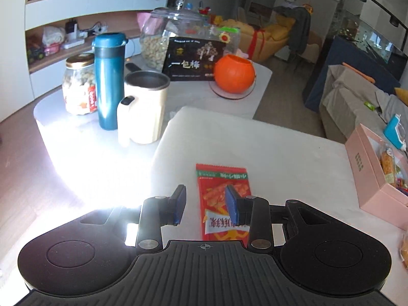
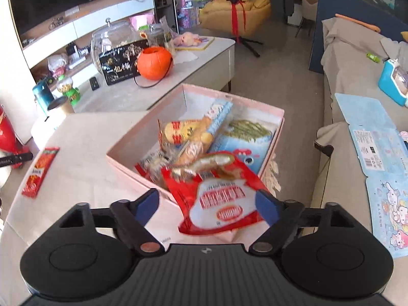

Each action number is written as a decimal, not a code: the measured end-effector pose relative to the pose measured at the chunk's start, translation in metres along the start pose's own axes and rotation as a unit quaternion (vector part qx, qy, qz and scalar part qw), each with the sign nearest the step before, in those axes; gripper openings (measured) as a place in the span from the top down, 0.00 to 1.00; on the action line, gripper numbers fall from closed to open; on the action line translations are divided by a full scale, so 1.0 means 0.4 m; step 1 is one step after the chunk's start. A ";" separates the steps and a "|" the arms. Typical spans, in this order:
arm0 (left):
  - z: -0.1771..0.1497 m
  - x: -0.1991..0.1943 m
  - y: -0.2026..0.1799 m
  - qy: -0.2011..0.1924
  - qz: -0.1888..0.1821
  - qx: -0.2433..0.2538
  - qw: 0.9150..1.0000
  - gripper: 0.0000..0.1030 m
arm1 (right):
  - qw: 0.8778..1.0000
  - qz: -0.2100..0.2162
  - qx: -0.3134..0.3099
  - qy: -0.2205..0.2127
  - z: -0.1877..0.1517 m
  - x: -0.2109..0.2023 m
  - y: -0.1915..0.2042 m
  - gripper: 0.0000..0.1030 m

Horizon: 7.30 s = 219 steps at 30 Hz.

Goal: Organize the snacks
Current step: 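Grasp the red spicy strip packet with the left gripper, then move right gripper over yellow bread packet while left holds spicy strip packet, then grasp the yellow bread packet with the right gripper, then lower the spicy strip packet into the pink box and open left gripper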

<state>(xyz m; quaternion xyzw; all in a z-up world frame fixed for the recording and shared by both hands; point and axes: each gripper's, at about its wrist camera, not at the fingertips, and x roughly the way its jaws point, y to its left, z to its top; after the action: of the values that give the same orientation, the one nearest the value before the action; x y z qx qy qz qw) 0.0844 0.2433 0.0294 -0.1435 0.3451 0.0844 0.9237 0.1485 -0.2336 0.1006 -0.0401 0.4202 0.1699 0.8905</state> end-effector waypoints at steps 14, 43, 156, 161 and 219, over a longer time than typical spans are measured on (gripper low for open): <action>-0.108 0.035 -0.210 0.031 -0.137 0.020 0.990 0.64 | 0.993 0.022 0.117 -0.017 -0.056 -0.001 -0.091 0.52; -0.259 -0.093 -0.376 -0.003 -0.143 0.126 0.982 0.64 | 0.997 -0.007 -0.071 0.025 -0.189 0.016 0.111 0.17; -0.240 -0.015 -0.504 0.065 -0.096 0.212 0.971 0.29 | 1.000 0.013 -0.008 -0.012 -0.242 0.071 0.159 0.41; -0.244 -0.017 -0.505 0.062 -0.094 0.210 0.971 0.29 | 1.000 0.006 0.006 -0.004 -0.221 0.098 0.149 0.35; 0.046 0.213 -0.782 -0.001 -0.214 0.178 0.961 0.49 | 0.996 -0.046 -0.039 -0.058 -0.178 -0.102 0.048 0.49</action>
<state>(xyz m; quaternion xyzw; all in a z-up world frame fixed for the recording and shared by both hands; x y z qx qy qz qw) 0.2391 -0.0413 0.0510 -0.0474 0.3149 -0.1775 0.9312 0.0655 -0.2418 0.0873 -0.0841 0.3583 0.1476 0.9180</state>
